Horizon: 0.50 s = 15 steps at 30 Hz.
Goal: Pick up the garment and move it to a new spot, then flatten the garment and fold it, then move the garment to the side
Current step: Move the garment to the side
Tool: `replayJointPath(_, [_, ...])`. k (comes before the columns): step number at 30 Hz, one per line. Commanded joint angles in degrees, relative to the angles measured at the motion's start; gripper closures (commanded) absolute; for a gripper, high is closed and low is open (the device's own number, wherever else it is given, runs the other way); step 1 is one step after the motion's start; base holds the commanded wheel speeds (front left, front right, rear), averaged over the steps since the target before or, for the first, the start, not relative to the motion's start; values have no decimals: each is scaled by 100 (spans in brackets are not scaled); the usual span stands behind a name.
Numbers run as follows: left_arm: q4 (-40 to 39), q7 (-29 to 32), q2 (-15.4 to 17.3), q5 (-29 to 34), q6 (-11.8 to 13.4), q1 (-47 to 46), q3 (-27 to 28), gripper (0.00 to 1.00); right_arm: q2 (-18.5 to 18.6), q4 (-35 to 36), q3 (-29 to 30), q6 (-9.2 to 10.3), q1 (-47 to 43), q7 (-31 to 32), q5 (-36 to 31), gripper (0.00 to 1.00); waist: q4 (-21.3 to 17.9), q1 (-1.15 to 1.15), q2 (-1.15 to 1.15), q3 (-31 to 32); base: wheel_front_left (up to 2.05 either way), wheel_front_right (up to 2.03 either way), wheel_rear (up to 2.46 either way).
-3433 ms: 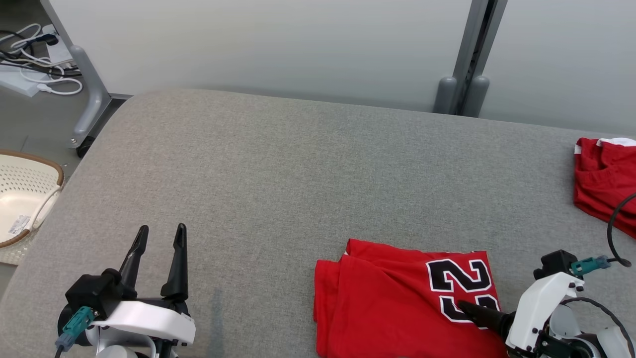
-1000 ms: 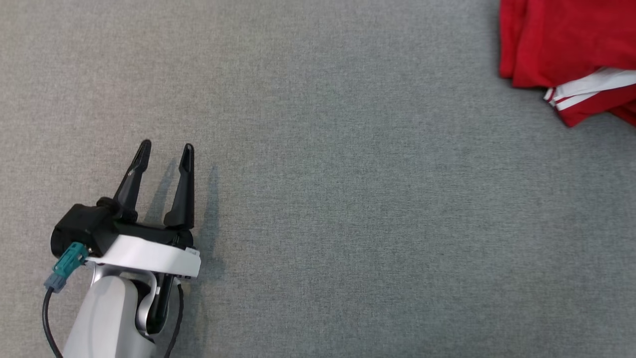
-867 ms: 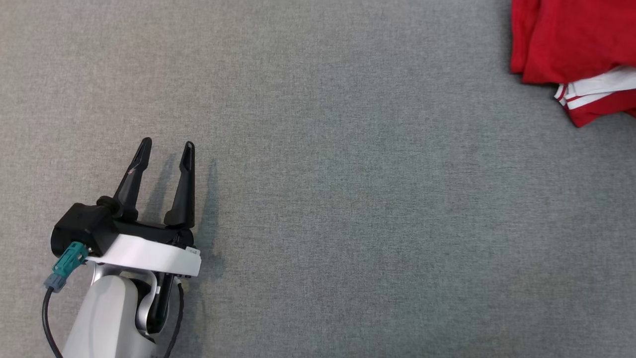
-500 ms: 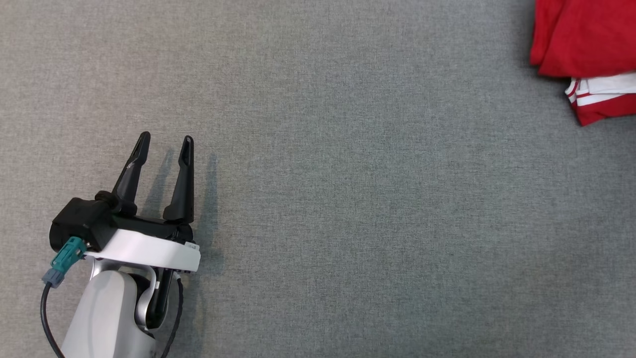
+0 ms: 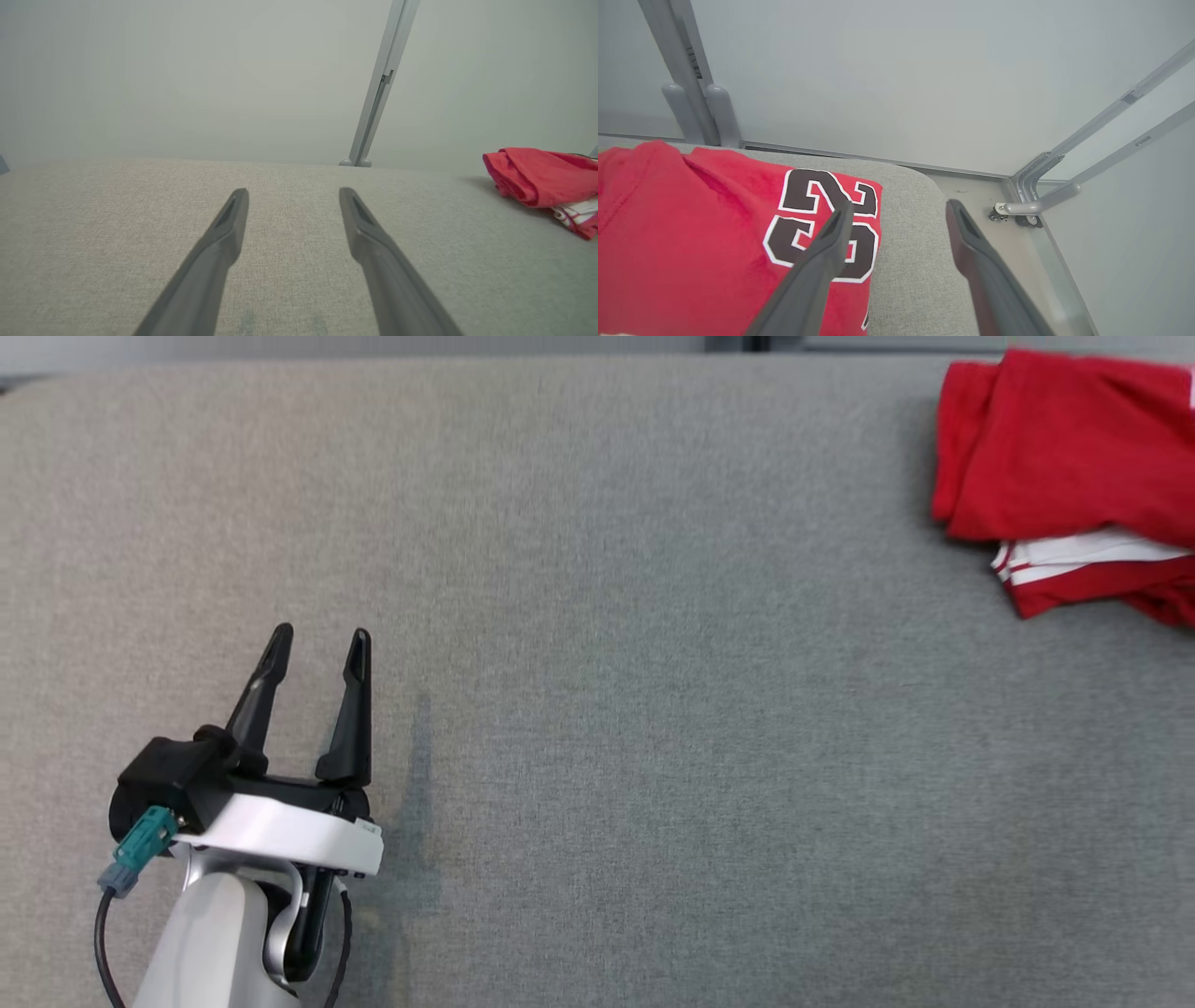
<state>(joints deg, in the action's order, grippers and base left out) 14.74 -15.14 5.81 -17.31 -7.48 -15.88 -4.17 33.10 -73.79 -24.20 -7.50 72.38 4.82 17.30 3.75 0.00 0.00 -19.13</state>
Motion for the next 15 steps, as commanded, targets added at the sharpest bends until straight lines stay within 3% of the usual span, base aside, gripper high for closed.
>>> replayJointPath(1, [15,-4,-7,-20,-1,56,35,0,-87,-9,71,-1,-69,-104,-9,0,-86,0,0,303,0,0,0])
replayJointPath(8, [78,-4,4,32,2,363,230,0,-663,99,499,-1,-312,-1155,64,0,-310,0,0,1013,0,0,0])
replayJointPath(15, [-98,-4,-2,47,124,731,521,0,-1145,1007,663,-1,-1043,-1816,761,0,-572,0,0,1420,0,0,0])
